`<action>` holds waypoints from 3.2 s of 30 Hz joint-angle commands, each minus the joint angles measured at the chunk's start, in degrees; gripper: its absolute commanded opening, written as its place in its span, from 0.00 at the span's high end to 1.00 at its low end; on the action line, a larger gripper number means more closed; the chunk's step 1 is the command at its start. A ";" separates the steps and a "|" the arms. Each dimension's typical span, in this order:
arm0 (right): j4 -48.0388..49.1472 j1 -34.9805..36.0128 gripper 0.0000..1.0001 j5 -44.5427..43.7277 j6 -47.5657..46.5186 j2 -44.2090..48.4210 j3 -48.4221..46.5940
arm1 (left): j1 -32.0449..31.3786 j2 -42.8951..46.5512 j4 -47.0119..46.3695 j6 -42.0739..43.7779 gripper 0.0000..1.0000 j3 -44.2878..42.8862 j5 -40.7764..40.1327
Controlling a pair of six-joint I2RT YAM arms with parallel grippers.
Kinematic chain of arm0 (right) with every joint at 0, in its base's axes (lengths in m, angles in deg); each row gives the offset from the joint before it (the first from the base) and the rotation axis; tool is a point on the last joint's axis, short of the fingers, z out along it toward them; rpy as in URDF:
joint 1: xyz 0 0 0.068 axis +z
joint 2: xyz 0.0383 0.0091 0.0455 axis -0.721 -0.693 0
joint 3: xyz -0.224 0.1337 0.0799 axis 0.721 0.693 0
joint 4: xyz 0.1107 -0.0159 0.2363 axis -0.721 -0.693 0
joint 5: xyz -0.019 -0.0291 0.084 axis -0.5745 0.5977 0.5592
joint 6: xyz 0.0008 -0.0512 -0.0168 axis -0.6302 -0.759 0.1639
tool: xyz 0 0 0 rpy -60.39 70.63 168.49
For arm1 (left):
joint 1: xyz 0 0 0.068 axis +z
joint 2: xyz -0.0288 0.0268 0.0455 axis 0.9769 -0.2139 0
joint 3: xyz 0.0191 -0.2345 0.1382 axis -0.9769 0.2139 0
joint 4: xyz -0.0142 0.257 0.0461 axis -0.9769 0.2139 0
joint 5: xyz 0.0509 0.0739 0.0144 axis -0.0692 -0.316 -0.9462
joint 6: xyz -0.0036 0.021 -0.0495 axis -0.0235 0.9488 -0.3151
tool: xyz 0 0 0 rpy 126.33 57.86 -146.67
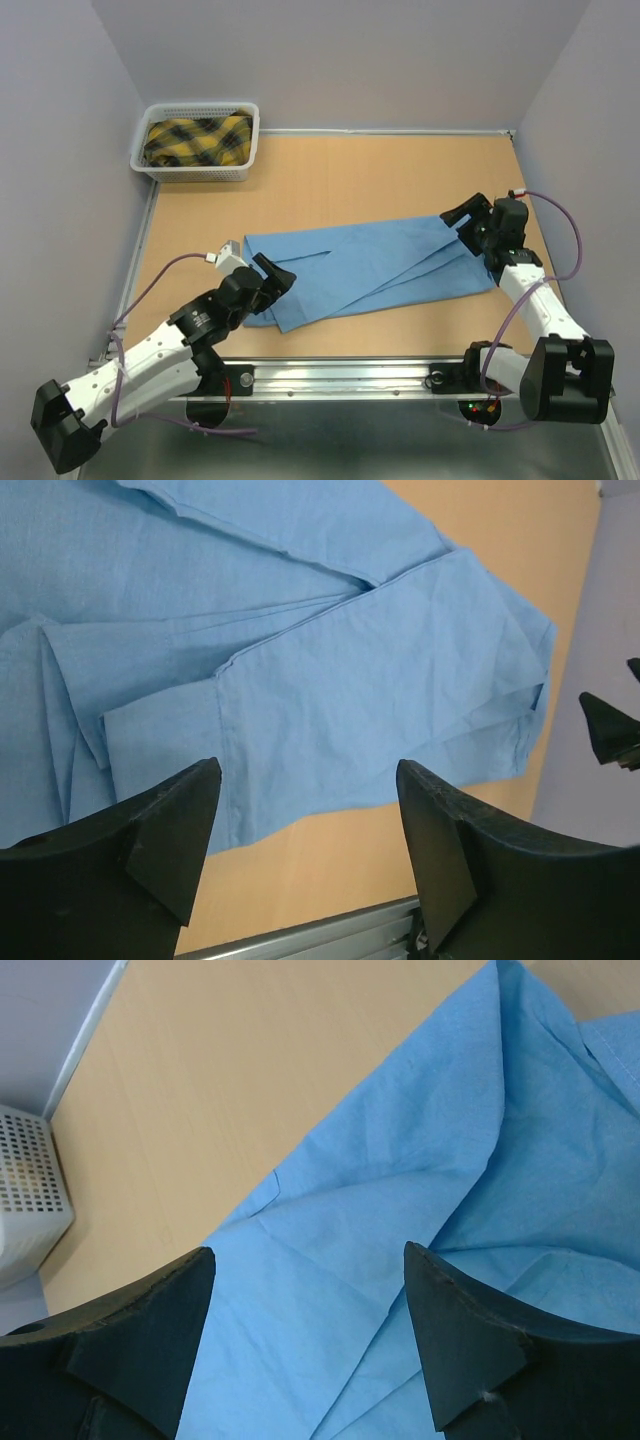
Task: Fold and stack the long sleeve shirts
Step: Fold the shirt
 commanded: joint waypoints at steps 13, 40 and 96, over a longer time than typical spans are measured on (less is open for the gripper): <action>0.22 -0.30 0.19 6.86 -1.67 3.36 2.07 | 17.29 -19.97 -0.96 20.00 0.23 -7.93 9.64; 0.22 -0.30 0.19 8.10 -1.06 3.37 2.69 | 18.00 -28.15 1.50 36.36 0.36 -10.48 24.85; -2.59 -0.30 0.19 2.12 -3.34 -1.38 -3.46 | 18.17 -36.15 11.17 53.94 1.00 -44.57 5.34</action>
